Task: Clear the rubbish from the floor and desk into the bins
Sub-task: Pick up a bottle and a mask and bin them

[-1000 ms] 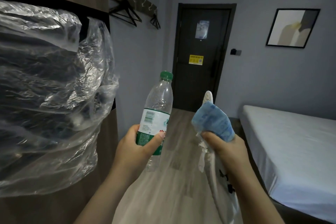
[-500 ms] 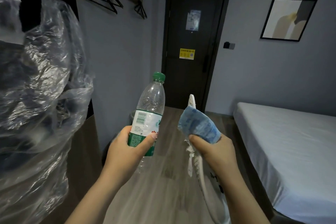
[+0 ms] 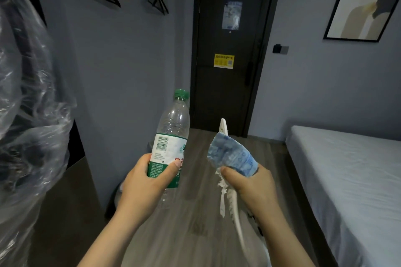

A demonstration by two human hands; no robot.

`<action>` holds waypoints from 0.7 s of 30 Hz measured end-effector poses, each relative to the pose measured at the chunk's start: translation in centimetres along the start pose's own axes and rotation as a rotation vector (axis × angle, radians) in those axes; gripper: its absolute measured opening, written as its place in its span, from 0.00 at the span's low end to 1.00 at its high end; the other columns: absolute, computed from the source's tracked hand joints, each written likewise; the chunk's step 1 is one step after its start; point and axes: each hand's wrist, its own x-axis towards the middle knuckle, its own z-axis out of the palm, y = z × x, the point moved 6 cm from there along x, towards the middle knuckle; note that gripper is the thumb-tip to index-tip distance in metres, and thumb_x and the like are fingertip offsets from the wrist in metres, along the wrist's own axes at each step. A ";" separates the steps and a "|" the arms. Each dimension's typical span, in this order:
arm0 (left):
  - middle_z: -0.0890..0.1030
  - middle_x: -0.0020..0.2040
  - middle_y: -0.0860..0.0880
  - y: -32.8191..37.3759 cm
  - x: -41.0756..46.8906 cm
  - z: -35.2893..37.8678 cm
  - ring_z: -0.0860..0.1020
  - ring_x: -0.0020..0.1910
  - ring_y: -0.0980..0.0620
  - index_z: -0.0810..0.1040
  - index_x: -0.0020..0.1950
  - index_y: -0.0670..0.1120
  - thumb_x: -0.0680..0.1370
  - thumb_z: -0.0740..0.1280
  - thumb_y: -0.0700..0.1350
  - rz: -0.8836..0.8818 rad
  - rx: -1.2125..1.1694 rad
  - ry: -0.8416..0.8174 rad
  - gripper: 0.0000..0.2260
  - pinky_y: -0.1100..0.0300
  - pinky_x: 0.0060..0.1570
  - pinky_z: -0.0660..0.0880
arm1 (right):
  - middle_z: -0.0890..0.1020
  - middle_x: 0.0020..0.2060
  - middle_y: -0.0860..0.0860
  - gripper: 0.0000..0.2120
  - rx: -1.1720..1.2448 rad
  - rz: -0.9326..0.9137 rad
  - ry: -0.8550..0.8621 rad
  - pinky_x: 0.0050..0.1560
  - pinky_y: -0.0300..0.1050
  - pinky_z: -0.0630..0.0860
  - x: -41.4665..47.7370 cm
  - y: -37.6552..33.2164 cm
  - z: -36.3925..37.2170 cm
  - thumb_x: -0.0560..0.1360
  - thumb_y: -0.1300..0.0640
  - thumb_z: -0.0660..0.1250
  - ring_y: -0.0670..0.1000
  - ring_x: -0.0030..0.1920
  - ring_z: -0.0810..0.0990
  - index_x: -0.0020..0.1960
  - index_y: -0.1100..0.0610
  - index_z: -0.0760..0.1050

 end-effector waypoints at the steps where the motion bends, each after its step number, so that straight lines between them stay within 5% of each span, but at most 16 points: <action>1: 0.83 0.40 0.59 -0.4 1.6 0.7 0.79 0.39 0.64 0.77 0.46 0.56 0.70 0.73 0.56 -0.004 -0.002 -0.003 0.10 0.64 0.35 0.71 | 0.83 0.36 0.57 0.06 -0.008 0.003 0.004 0.35 0.43 0.78 1.7 0.4 0.5 0.66 0.61 0.75 0.48 0.32 0.80 0.41 0.60 0.80; 12: 0.82 0.43 0.58 -4.9 24.1 4.5 0.80 0.42 0.61 0.76 0.48 0.56 0.69 0.74 0.58 -0.017 -0.053 -0.045 0.13 0.63 0.36 0.72 | 0.83 0.37 0.59 0.08 -0.023 0.002 0.053 0.35 0.46 0.79 21.8 1.3 9.4 0.66 0.61 0.75 0.52 0.33 0.82 0.42 0.63 0.80; 16: 0.82 0.44 0.58 -7.0 31.8 5.8 0.79 0.43 0.60 0.75 0.49 0.57 0.72 0.72 0.54 -0.039 -0.049 -0.063 0.10 0.64 0.37 0.72 | 0.84 0.37 0.57 0.06 -0.040 0.030 0.087 0.41 0.54 0.81 29.0 2.3 12.2 0.66 0.60 0.75 0.57 0.39 0.84 0.41 0.60 0.81; 21: 0.83 0.40 0.63 -10.8 39.0 9.1 0.82 0.40 0.59 0.78 0.46 0.56 0.61 0.70 0.64 -0.121 -0.045 -0.081 0.19 0.57 0.41 0.77 | 0.84 0.38 0.58 0.07 -0.057 0.084 0.067 0.37 0.48 0.78 37.0 4.8 14.3 0.67 0.58 0.74 0.54 0.35 0.82 0.42 0.62 0.81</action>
